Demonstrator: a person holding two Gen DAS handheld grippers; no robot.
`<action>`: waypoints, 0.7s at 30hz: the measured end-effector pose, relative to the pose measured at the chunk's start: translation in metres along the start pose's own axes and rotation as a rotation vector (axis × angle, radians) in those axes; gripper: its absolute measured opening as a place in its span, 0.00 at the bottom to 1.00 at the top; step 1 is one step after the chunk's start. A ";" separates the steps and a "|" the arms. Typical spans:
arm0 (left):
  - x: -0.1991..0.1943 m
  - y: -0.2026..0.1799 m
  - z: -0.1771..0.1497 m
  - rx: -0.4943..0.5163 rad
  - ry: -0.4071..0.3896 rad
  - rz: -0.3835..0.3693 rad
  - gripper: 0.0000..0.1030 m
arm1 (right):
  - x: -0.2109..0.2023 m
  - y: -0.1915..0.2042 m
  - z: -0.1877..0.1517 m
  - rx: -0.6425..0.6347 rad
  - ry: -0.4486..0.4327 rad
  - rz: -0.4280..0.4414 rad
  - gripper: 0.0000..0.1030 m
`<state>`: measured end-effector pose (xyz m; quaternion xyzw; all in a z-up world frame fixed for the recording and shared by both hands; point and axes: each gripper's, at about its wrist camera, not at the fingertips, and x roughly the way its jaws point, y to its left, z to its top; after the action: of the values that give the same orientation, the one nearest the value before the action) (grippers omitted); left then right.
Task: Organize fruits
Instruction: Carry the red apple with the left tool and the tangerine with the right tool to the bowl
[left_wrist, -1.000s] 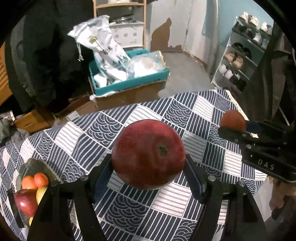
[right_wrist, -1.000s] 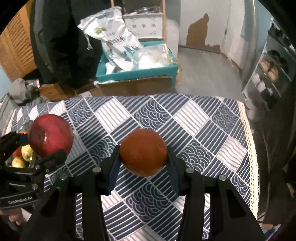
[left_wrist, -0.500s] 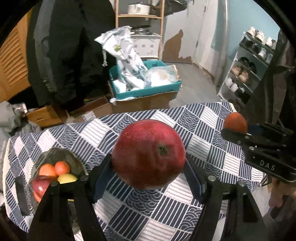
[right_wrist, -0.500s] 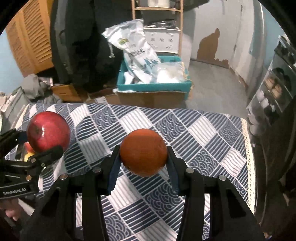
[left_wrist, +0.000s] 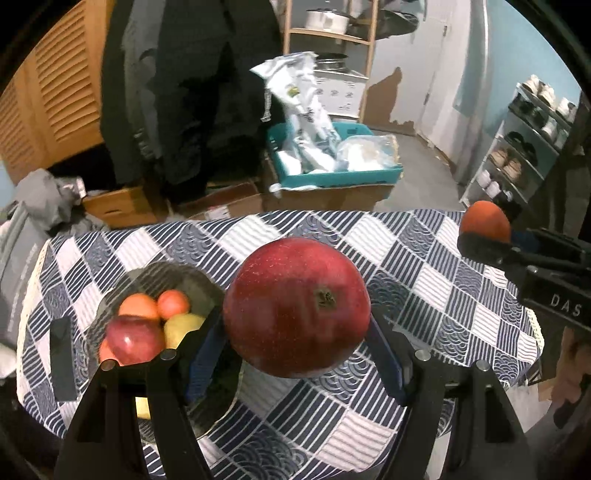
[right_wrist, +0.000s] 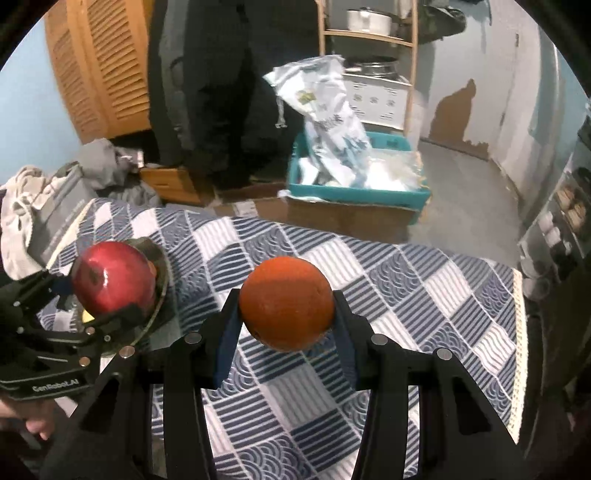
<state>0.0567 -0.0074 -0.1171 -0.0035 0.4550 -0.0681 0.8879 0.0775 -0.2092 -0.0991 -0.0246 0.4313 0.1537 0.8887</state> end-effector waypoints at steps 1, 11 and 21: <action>0.000 0.003 -0.001 -0.006 0.002 0.005 0.74 | 0.001 0.003 0.001 -0.003 0.002 0.004 0.45; -0.002 0.051 -0.022 -0.080 0.021 0.065 0.74 | 0.029 0.051 0.010 -0.065 0.031 0.070 0.45; 0.009 0.087 -0.044 -0.150 0.070 0.098 0.74 | 0.057 0.097 0.013 -0.118 0.072 0.129 0.45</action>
<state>0.0362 0.0806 -0.1560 -0.0453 0.4891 0.0094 0.8710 0.0917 -0.1000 -0.1259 -0.0546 0.4540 0.2349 0.8577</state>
